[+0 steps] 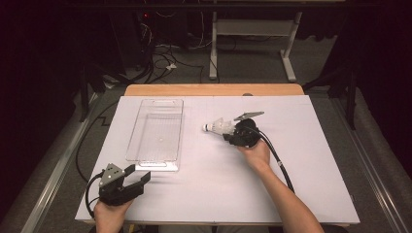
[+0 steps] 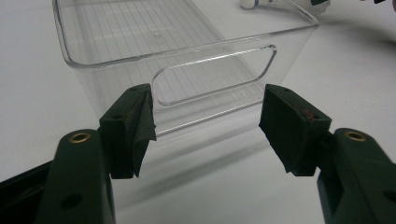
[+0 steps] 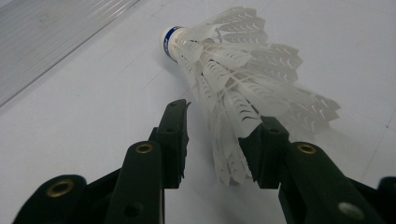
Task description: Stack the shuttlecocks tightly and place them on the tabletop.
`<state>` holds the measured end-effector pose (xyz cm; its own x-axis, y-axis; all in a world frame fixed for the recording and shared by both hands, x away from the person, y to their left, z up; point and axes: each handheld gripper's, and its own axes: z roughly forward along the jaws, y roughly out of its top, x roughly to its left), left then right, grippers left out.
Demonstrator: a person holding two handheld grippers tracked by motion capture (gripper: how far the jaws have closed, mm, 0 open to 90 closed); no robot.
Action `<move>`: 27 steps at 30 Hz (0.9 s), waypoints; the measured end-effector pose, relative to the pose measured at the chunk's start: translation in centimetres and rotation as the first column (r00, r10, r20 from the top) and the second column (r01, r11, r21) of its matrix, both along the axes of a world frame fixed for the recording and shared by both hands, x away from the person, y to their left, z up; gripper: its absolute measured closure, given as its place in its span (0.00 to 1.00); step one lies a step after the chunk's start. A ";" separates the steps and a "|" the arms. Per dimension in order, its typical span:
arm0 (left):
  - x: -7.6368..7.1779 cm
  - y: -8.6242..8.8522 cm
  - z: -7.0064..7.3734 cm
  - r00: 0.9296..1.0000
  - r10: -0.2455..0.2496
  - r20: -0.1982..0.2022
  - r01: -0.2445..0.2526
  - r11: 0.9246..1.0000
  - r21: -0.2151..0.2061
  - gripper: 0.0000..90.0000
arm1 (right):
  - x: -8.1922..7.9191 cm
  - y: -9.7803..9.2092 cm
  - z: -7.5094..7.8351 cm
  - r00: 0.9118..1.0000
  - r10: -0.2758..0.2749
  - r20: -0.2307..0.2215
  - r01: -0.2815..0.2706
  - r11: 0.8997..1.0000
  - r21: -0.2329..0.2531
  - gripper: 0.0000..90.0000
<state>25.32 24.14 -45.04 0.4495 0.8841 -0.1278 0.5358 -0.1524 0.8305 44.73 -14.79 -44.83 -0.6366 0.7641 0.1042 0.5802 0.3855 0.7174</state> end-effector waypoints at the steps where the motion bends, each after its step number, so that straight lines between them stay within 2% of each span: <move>1: 0.0 0.0 0.0 1.000 0.000 0.000 0.000 1.000 0.000 0.40 | 0.0 0.0 -0.1 1.000 0.001 0.002 -0.001 1.000 0.000 0.70; 27: 0.0 0.0 0.0 1.000 -0.002 0.001 0.002 1.000 0.001 0.40 | 0.5 1.4 -0.1 1.000 -0.016 0.007 0.016 1.000 0.003 0.69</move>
